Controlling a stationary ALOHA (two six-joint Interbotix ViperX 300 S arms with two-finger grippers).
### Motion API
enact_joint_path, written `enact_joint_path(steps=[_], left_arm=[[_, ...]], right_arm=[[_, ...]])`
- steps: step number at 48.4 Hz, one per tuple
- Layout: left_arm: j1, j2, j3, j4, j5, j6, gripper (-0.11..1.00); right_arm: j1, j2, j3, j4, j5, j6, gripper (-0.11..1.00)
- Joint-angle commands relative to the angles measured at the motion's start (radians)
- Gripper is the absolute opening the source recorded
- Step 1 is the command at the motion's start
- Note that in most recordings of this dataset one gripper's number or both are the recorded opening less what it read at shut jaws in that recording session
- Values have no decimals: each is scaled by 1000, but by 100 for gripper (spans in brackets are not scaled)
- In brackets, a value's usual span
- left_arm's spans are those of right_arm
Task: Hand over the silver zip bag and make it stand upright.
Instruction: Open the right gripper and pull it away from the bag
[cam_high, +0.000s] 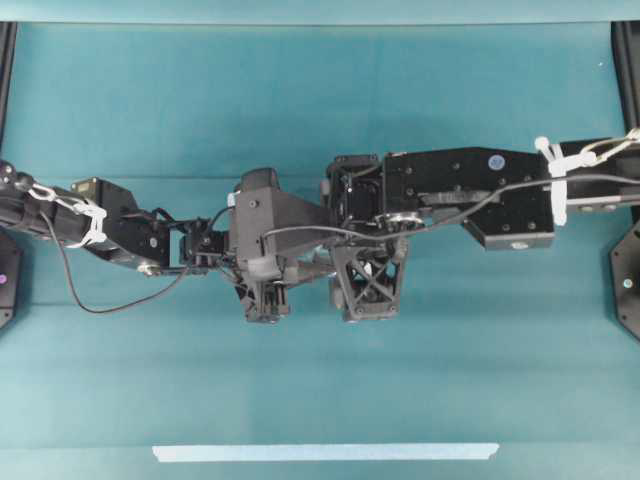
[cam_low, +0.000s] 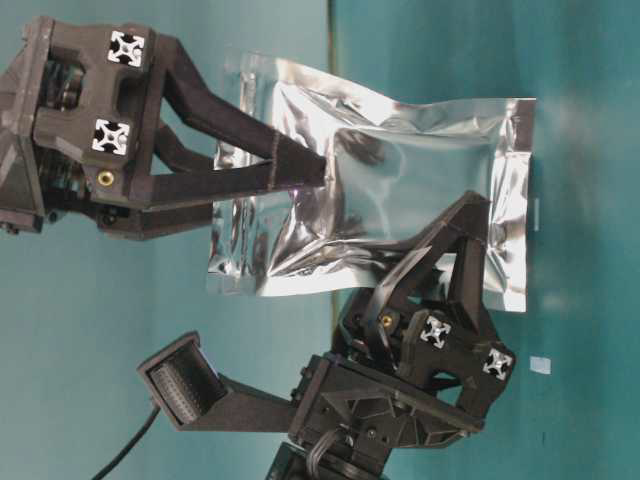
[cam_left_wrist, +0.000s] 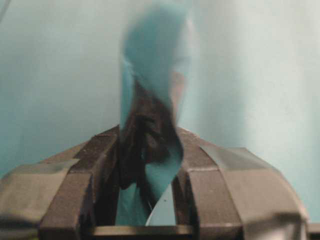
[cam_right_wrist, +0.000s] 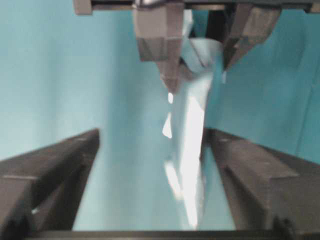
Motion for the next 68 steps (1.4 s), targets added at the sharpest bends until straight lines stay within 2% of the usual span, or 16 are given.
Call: enact_joint_path(steps=[1, 7, 15, 29, 42, 53, 61, 68], left_arm=[[-3, -8, -2, -2, -3, 0, 28], [-3, -8, -2, -2, -2, 0, 28], [-3, -9, 2, -3, 9, 2, 28], [-6, -9, 8, -3, 15, 3, 28], [-11, -9, 6, -2, 17, 38, 28], [-12, -11, 8, -2, 17, 40, 28], [-23, -11, 9, -2, 18, 40, 28], [-34, -11, 9, -3, 38, 41, 28]], right_arm=[[3, -17, -3, 3, -17, 0, 92], [3, -20, -3, -3, -15, 15, 92], [2, -58, 0, -37, -9, 58, 92], [-15, -179, 29, -40, -17, 140, 92], [-17, -327, 149, -40, -78, 215, 92], [-20, -437, 302, -38, -225, 279, 89], [-18, -502, 374, -35, -328, 313, 89], [-20, -552, 431, -35, -368, 336, 89]])
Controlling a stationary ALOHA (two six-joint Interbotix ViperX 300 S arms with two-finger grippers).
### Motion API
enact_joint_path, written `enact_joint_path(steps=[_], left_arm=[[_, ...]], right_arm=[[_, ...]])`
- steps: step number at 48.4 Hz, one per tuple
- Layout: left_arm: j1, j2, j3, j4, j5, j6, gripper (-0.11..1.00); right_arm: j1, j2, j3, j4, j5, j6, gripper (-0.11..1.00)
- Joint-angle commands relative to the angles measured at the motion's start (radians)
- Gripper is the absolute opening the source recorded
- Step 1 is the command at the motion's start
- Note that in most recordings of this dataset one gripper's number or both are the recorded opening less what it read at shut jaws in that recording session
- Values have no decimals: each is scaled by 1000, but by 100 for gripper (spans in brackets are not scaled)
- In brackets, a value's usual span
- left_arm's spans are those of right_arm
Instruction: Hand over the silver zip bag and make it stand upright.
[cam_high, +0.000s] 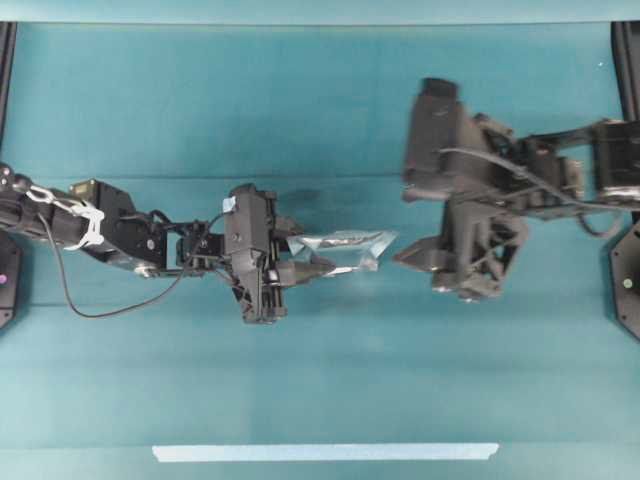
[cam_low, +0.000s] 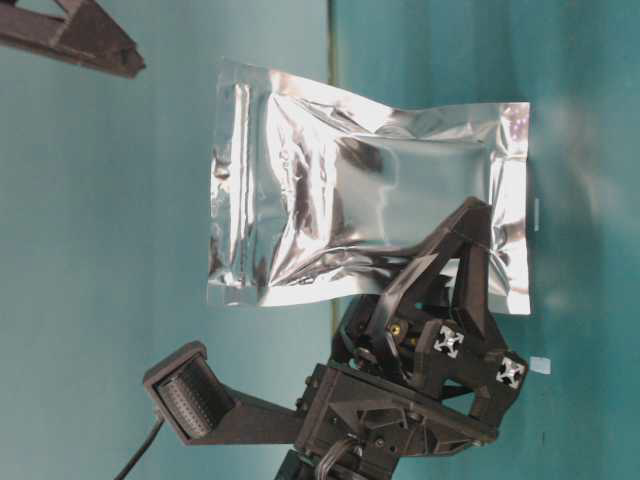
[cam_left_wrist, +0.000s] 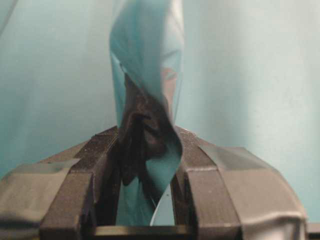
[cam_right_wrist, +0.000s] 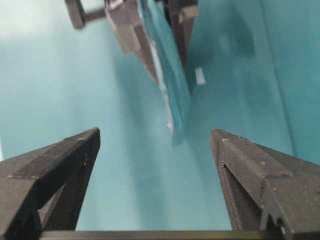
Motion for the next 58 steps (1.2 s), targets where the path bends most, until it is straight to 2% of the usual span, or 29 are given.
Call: enact_joint_path(steps=[1, 17, 31, 37, 58], left_arm=[[-15, -6, 0, 0, 15, 2, 28], [-18, -6, 6, 0, 15, 2, 28], [-18, -8, 5, 0, 17, 2, 28], [-18, -6, 5, 0, 17, 2, 28], [-12, -6, 5, 0, 34, 2, 28]], right_arm=[[-2, -49, 17, 2, -21, 20, 89], [-2, -176, 132, 2, -67, 25, 89], [0, -244, 233, 2, -249, 25, 89], [0, -256, 247, 2, -282, 25, 89], [0, -259, 264, 2, -287, 25, 89]])
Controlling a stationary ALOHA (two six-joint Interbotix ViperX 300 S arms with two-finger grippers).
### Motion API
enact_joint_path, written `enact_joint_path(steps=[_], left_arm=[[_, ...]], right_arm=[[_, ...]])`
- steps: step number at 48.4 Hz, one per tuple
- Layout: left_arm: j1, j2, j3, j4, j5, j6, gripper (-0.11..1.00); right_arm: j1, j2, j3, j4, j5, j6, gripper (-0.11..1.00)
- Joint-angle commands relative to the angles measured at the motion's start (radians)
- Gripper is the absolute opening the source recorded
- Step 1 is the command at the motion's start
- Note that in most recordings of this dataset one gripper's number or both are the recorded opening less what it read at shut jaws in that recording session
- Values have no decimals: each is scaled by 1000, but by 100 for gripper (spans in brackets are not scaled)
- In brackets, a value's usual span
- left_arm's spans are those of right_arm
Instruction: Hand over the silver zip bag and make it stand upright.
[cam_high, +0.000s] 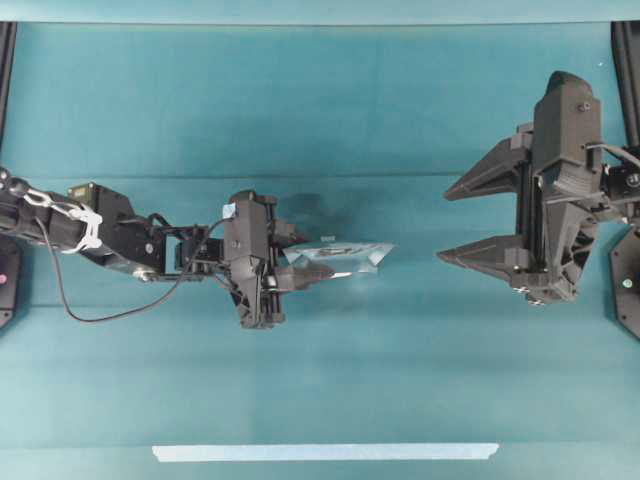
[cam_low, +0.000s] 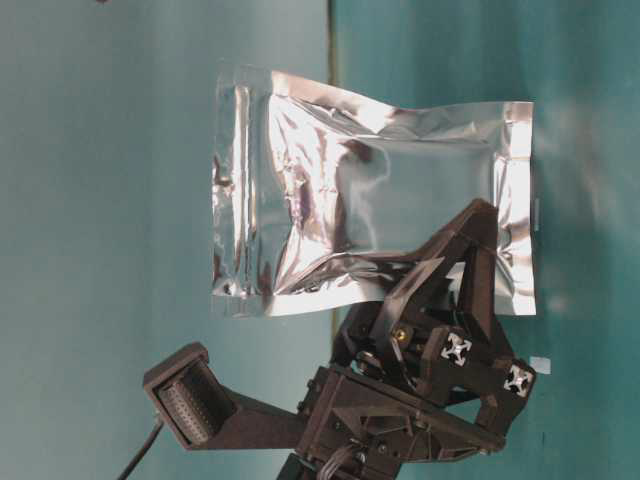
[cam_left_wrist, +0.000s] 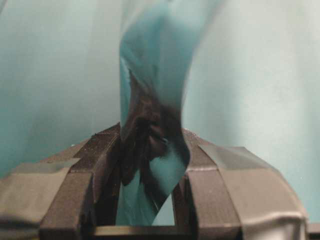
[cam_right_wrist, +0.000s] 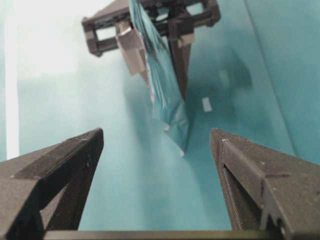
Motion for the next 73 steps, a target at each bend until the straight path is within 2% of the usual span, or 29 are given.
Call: enact_joint_path(steps=[1, 73], left_arm=[[-2, -2, 2, 0, 9, -2, 28], [0, -3, 0, 0, 32, -2, 28]], right_arm=[[0, -8, -6, 3, -9, 11, 89], [0, 0, -2, 3, -11, 12, 89]])
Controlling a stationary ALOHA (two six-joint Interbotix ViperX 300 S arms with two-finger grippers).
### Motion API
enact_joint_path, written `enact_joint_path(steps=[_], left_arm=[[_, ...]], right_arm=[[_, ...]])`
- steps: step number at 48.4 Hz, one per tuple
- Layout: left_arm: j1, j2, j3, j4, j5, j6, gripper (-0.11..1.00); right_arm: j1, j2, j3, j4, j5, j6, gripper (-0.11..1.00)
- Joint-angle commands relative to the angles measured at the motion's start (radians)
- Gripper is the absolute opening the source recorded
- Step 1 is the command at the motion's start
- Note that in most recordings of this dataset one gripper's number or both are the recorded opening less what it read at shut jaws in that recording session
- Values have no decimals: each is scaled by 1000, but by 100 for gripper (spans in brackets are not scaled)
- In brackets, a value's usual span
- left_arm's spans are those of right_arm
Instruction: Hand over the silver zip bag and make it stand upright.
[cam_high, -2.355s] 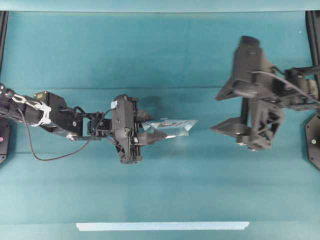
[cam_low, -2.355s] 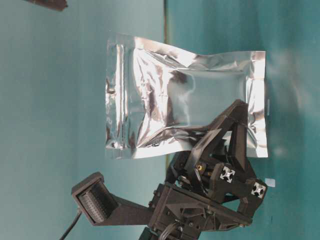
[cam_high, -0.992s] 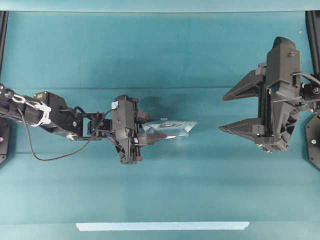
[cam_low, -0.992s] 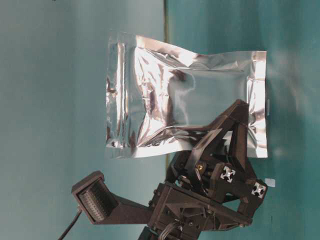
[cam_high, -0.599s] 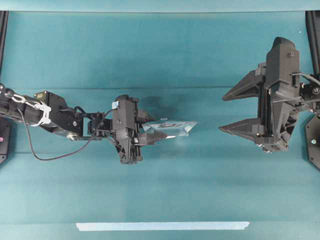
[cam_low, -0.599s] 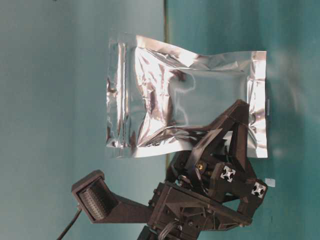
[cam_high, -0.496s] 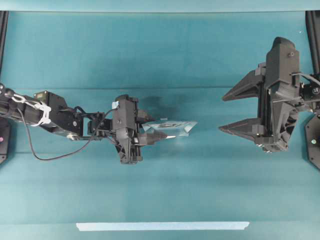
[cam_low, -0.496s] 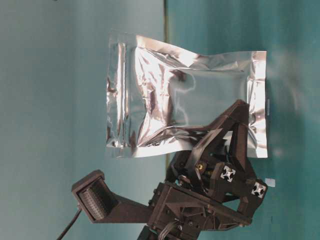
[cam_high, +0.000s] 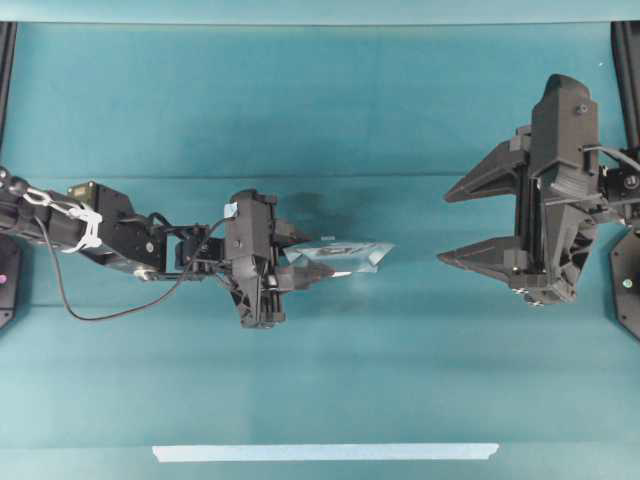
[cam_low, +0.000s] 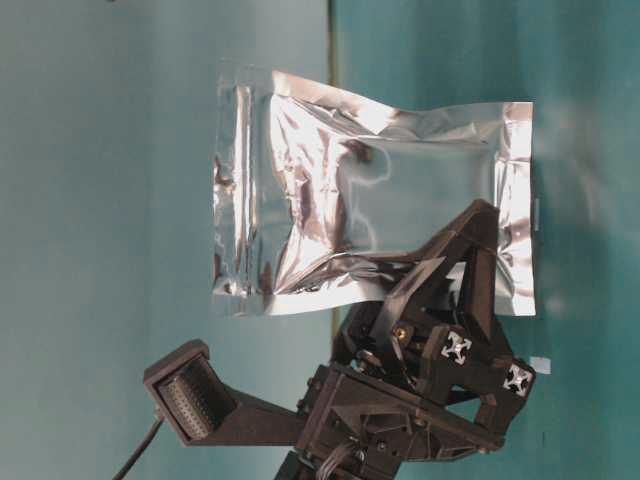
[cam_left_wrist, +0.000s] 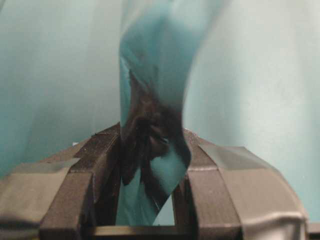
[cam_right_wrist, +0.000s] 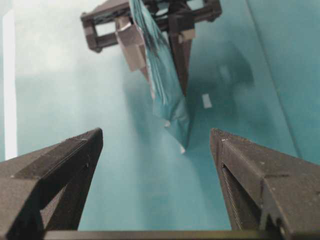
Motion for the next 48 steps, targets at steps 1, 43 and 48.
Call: enact_joint_path(steps=[1, 43, 48], left_arm=[[-3, -2, 2, 0, 8, -2, 28], [-5, 0, 0, 0, 8, -2, 28], [-3, -2, 3, 0, 8, -2, 28]], right_arm=[[0, -5, -6, 2, -8, 12, 89], [0, -3, 9, 2, -26, 11, 89], [0, -3, 14, 2, -35, 11, 89]])
